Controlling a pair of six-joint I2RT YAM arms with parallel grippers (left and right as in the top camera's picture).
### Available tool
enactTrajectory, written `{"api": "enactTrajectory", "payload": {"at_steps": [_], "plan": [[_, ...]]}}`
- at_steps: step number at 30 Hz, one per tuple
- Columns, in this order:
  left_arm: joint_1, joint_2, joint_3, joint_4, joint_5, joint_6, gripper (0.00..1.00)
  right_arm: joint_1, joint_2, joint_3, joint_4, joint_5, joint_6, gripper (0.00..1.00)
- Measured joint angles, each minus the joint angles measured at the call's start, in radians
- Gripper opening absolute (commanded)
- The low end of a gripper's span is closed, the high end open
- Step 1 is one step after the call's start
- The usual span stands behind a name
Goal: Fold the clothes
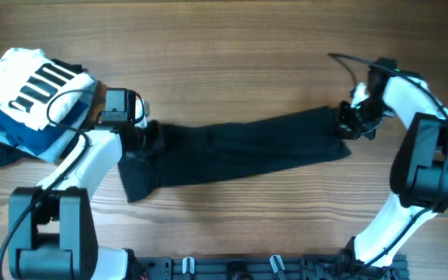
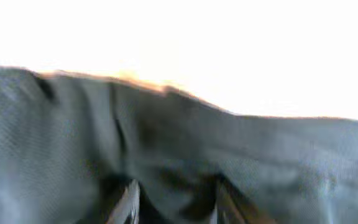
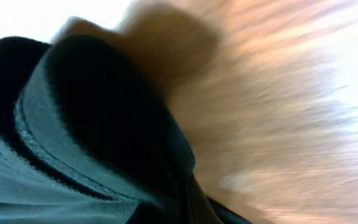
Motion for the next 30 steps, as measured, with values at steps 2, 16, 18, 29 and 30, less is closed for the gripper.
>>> {"api": "enactTrajectory", "payload": {"at_steps": [2, 16, 18, 29, 30], "plan": [[-0.018, 0.040, -0.004, 0.147, 0.024, -0.001, 0.39, -0.066, 0.004, 0.006, 0.024, -0.023, 0.033, 0.04], [0.010, -0.233, 0.157, -0.254, 0.016, 0.029, 0.75, -0.048, -0.289, 0.056, 0.022, -0.069, -0.083, 0.30], [0.050, -0.220, 0.155, -0.281, -0.013, 0.001, 0.75, 0.033, -0.346, 0.070, 0.024, -0.115, -0.132, 0.34], [0.097, 0.153, 0.151, -0.305, -0.043, -0.085, 0.78, 0.638, -0.082, 0.071, 0.238, -0.336, -0.170, 0.57], [0.097, 0.161, 0.158, -0.308, -0.043, -0.086, 0.78, 0.665, -0.060, 0.071, 0.245, -0.353, -0.165, 0.57]]}}
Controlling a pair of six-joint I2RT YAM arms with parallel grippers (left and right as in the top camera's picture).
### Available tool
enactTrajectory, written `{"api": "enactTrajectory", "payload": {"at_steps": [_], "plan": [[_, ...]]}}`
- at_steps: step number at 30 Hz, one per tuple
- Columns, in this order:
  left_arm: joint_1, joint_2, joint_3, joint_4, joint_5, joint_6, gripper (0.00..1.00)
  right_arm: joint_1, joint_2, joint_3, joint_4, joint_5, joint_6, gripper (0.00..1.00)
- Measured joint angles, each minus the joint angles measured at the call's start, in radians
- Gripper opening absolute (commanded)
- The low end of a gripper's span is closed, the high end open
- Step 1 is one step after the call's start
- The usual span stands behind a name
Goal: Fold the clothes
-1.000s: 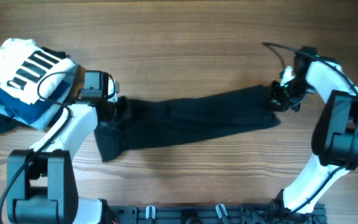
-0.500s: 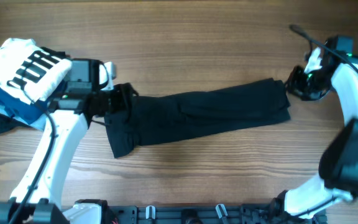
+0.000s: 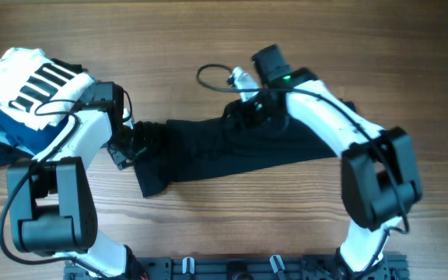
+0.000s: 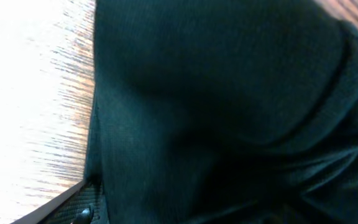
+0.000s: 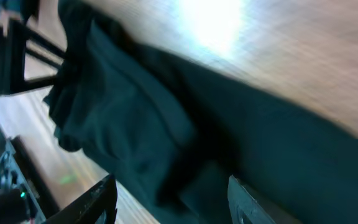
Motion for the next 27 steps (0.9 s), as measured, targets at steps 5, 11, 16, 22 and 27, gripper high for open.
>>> {"api": "enactTrajectory", "payload": {"at_steps": [5, 11, 16, 22, 27], "plan": [[0.000, 0.011, 0.011, -0.010, 0.000, -0.004, 0.79, 0.058, 0.010, 0.000, 0.023, -0.023, 0.038, 0.29], [0.000, 0.011, 0.011, -0.009, 0.000, -0.004, 0.79, 0.058, 0.010, -0.001, 0.039, 0.003, 0.103, 0.38], [0.000, 0.011, 0.011, -0.009, 0.000, -0.004, 0.79, 0.058, 0.010, -0.002, 0.076, 0.064, 0.168, 0.39], [0.000, 0.011, 0.012, -0.010, 0.000, -0.004, 0.80, 0.058, 0.093, -0.004, 0.098, 0.067, 0.230, 0.04], [0.000, 0.012, 0.013, -0.010, 0.000, -0.005, 0.79, 0.029, 0.092, -0.010, 0.010, 0.087, 0.308, 0.04]]}}
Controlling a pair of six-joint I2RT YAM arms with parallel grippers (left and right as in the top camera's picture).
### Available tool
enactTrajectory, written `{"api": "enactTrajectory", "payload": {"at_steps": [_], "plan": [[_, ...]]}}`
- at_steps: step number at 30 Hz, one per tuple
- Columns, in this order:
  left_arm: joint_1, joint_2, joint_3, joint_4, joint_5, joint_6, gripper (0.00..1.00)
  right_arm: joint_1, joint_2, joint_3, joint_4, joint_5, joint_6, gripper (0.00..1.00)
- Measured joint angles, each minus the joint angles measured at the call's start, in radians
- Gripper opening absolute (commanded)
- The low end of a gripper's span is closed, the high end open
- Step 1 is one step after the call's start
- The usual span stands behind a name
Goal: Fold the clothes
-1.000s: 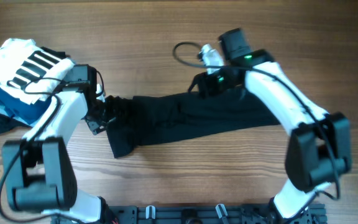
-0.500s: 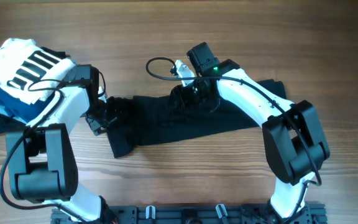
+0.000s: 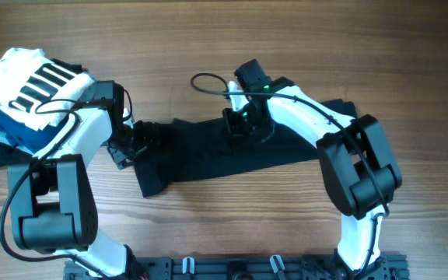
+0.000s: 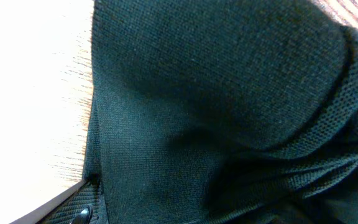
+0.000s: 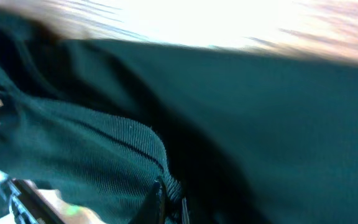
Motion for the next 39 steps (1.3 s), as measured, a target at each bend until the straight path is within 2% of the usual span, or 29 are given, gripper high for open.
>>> {"api": "enactTrajectory", "payload": {"at_steps": [4, 6, 9, 10, 12, 16, 18, 22, 24, 25, 26, 28, 29, 31, 37, 39], "plan": [[0.000, 0.000, 0.000, 0.000, 0.000, 0.000, 0.79, -0.059, -0.163, -0.004, -0.159, 0.121, 0.031, 0.04], [0.000, 0.000, 0.000, 0.000, 0.000, 0.000, 0.79, -0.053, -0.177, -0.004, -0.230, 0.135, 0.035, 0.04], [0.000, 0.000, 0.000, -0.001, 0.000, 0.000, 0.79, -0.047, -0.176, -0.045, -0.247, 0.143, 0.038, 0.05], [0.000, 0.000, 0.001, -0.003, 0.000, 0.001, 0.79, -0.047, -0.176, -0.071, -0.247, 0.144, 0.038, 0.07], [0.000, 0.006, 0.006, -0.029, 0.001, 0.008, 0.80, -0.043, -0.175, -0.137, -0.224, 0.171, 0.042, 0.21], [0.042, 0.013, 0.016, -0.100, -0.004, 0.017, 0.80, -0.051, -0.175, -0.150, -0.158, 0.325, 0.044, 0.23], [0.090, 0.011, 0.051, -0.153, -0.017, 0.021, 0.80, -0.078, -0.177, -0.134, -0.201, 0.348, 0.044, 0.26], [0.083, -0.141, 0.106, -0.121, 0.090, 0.043, 0.82, -0.143, -0.281, -0.076, -0.217, 0.356, 0.029, 0.40], [0.027, -0.187, 0.109, -0.095, 0.182, 0.050, 0.71, -0.143, -0.332, -0.065, -0.213, 0.356, 0.011, 0.39], [0.011, -0.187, 0.109, -0.095, 0.190, 0.049, 0.61, -0.143, -0.333, -0.065, -0.214, 0.356, 0.006, 0.39], [-0.069, -0.187, 0.110, -0.095, 0.214, 0.057, 0.46, -0.143, -0.333, -0.065, -0.213, 0.356, 0.003, 0.39], [-0.178, -0.187, 0.110, -0.087, 0.213, 0.057, 0.33, -0.143, -0.333, -0.065, -0.213, 0.356, 0.003, 0.39], [-0.243, -0.187, 0.110, -0.069, 0.151, 0.037, 0.31, -0.144, -0.333, -0.065, -0.213, 0.356, 0.003, 0.39], [-0.282, -0.187, 0.108, 0.027, 0.060, -0.004, 0.26, -0.143, -0.333, -0.065, -0.219, 0.356, 0.003, 0.39], [-0.285, -0.143, 0.102, 0.043, 0.065, -0.025, 0.23, -0.143, -0.333, -0.065, -0.220, 0.356, 0.003, 0.40], [-0.285, -0.108, 0.026, 0.013, 0.078, -0.029, 0.23, -0.143, -0.333, -0.065, -0.221, 0.356, 0.003, 0.40]]}}
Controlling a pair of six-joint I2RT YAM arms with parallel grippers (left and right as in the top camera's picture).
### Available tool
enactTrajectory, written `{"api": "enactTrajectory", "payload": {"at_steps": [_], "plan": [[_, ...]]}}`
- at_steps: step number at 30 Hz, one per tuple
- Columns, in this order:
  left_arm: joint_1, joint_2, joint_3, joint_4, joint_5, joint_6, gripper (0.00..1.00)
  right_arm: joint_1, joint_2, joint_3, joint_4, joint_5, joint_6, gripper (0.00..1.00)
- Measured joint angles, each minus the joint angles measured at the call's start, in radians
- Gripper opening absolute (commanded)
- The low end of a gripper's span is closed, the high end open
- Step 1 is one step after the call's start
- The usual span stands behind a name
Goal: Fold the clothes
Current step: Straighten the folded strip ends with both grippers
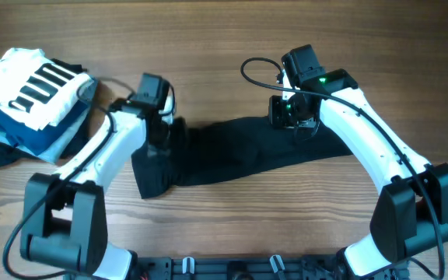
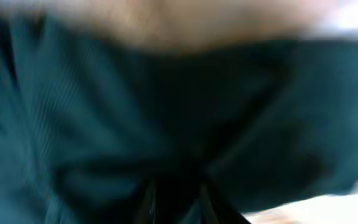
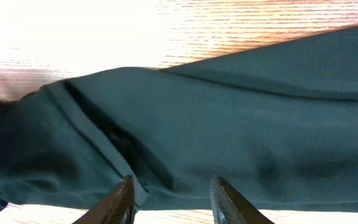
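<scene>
A long black garment point(image 1: 239, 155) lies across the middle of the wooden table, its left end bunched. My left gripper point(image 1: 164, 134) sits low on that left part. In the blurred left wrist view dark cloth point(image 2: 104, 124) fills the frame and the left gripper point(image 2: 176, 202) has its fingers close together with cloth between them. My right gripper point(image 1: 290, 120) hovers over the garment's upper edge right of centre. In its own view the right gripper point(image 3: 173, 202) is open, nothing between the fingers, with the cloth point(image 3: 229, 124) flat below.
A pile of folded clothes point(image 1: 29, 89), white striped on top of blue, sits at the table's far left. A dark piece sticks out under it. Bare wood point(image 1: 232, 47) runs behind the garment and along the front edge.
My right gripper was shut on a fold at the garment's middle; now it is open and further right. My left gripper has moved right along the garment's left end.
The garment lay stretched out with my left gripper at its left end and my right at its right end. Then the right gripper stood open over the middle, then shut on a fold there. Now it is open again, and the left gripper has shifted right.
</scene>
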Motion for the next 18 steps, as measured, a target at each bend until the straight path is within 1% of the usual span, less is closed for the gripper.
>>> {"api": "enactTrajectory", "payload": {"at_steps": [2, 4, 5, 7, 10, 12, 13, 14, 15, 17, 18], "plan": [[0.000, 0.009, -0.124, -0.015, -0.058, -0.037, 0.35, 0.000, 0.000, 0.000, -0.003, 0.000, 0.000, 0.40], [0.000, 0.009, -0.137, -0.006, -0.085, -0.051, 0.47, 0.000, 0.000, 0.000, -0.005, 0.000, 0.000, 0.39], [-0.001, 0.008, -0.139, 0.006, -0.089, -0.053, 0.53, 0.000, 0.000, 0.000, -0.007, 0.000, 0.000, 0.36], [-0.005, 0.005, -0.142, 0.048, -0.083, -0.071, 0.53, 0.000, 0.000, 0.000, -0.012, 0.006, -0.003, 0.35], [0.003, 0.003, -0.142, 0.090, -0.102, -0.074, 0.54, -0.021, 0.000, 0.000, -0.063, 0.079, 0.030, 0.37], [0.012, 0.001, -0.142, 0.152, -0.152, -0.075, 0.52, -0.112, -0.003, 0.000, -0.077, 0.115, 0.053, 0.41], [0.021, 0.001, -0.143, 0.201, -0.192, -0.074, 0.53, -0.168, -0.008, 0.000, -0.086, 0.119, 0.037, 0.46], [0.034, 0.001, -0.145, 0.249, -0.225, -0.074, 0.57, -0.216, -0.011, 0.002, -0.099, 0.122, 0.007, 0.51], [0.057, 0.002, -0.145, 0.284, -0.253, -0.074, 0.70, -0.265, -0.014, 0.002, -0.116, 0.123, -0.038, 0.59], [0.126, 0.003, -0.144, 0.291, -0.270, -0.066, 0.95, -0.338, -0.015, 0.002, -0.127, 0.123, -0.132, 0.70], [0.156, 0.003, -0.137, 0.256, -0.252, -0.047, 1.00, -0.370, -0.015, 0.002, -0.127, 0.124, -0.185, 0.75]]}}
